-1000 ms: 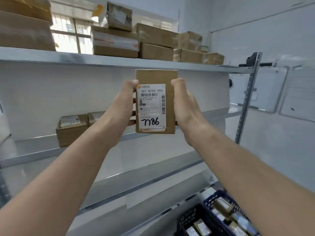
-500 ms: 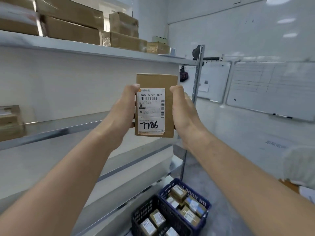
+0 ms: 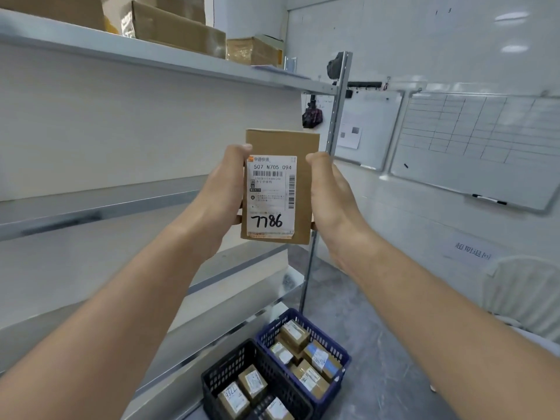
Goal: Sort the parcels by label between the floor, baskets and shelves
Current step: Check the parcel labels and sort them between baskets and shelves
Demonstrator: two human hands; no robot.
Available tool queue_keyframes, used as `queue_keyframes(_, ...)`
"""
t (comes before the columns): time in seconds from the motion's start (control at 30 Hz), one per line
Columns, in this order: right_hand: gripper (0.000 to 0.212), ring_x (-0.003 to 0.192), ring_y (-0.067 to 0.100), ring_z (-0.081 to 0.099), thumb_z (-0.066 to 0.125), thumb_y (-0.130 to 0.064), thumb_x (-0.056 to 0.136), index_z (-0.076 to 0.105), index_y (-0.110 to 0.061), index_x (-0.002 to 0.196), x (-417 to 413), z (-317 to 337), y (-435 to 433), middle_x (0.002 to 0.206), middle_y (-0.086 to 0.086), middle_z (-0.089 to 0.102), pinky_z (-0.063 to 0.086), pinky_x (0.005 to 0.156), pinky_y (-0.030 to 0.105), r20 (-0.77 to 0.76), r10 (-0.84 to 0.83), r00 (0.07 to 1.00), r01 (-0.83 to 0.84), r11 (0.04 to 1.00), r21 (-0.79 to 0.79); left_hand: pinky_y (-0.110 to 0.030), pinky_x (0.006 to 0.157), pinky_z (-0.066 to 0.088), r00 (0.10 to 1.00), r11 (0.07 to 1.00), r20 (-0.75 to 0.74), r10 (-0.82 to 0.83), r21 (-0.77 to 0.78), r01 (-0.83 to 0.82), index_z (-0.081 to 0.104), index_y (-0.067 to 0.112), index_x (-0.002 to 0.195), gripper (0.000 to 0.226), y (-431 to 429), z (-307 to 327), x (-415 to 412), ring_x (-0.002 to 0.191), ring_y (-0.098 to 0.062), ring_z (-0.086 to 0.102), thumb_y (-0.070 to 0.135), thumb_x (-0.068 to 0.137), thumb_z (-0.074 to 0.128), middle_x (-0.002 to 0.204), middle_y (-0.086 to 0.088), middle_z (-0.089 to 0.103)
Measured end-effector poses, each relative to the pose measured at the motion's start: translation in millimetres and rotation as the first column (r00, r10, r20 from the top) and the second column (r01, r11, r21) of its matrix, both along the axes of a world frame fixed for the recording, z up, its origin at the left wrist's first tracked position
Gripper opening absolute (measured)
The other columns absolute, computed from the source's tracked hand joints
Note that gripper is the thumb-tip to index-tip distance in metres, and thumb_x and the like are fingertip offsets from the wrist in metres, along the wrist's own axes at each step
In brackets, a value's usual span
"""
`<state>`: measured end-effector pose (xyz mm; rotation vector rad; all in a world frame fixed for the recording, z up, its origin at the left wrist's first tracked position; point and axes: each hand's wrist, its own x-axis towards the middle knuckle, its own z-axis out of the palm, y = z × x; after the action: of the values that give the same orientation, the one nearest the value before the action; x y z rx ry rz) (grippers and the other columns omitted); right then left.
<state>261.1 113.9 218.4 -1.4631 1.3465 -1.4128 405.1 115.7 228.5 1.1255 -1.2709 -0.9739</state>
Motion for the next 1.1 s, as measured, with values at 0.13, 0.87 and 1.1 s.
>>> queue_keyframes(0.13,0.06,0.106,0.021,0.075,0.032,-0.069,0.09,0.065,-0.028,0.117,0.7,-10.6,-46.4,0.107,-0.003,0.081,0.058,0.099,0.05,-0.021,-0.008,1.0,0.009,1.0,0.027,-0.044,0.092,0.051,1.0,1.0,-0.024,0.01,0.013,-0.01,0.064,0.028,0.095,0.046,-48.2,-14.0,-1.9,0.082,-0.02,0.066,0.052,0.104,0.026,0.059,0.016,0.069)
queue_keyframes(0.87,0.042,0.103,0.016,0.07,0.035,-0.057,0.106,0.064,-0.028,0.116,-47.2,-78.4,-336.0,0.111,-0.002,0.078,0.054,0.089,0.042,-0.051,0.194,0.98,-0.183,0.968,0.169,-0.039,0.091,0.053,0.971,0.96,-0.021,0.239,0.157,-0.233,0.066,0.019,0.116,0.052,-301.6,-82.3,-52.5,0.074,-0.012,0.07,0.05,0.105,0.027,0.068,0.012,0.074)
queue_keyframes(1.1,0.05,0.099,0.02,0.071,0.04,-0.065,0.087,0.065,-0.029,0.111,-77.1,-142.4,-412.9,0.104,-0.004,0.078,0.056,0.092,0.045,0.001,0.441,0.898,-0.423,0.86,0.285,-0.035,0.074,0.051,0.873,0.852,-0.02,0.487,0.229,-0.47,0.066,0.032,0.09,0.043,-340.0,-136.7,-96.4,0.055,-0.001,0.067,0.047,0.105,0.028,0.064,0.015,0.072)
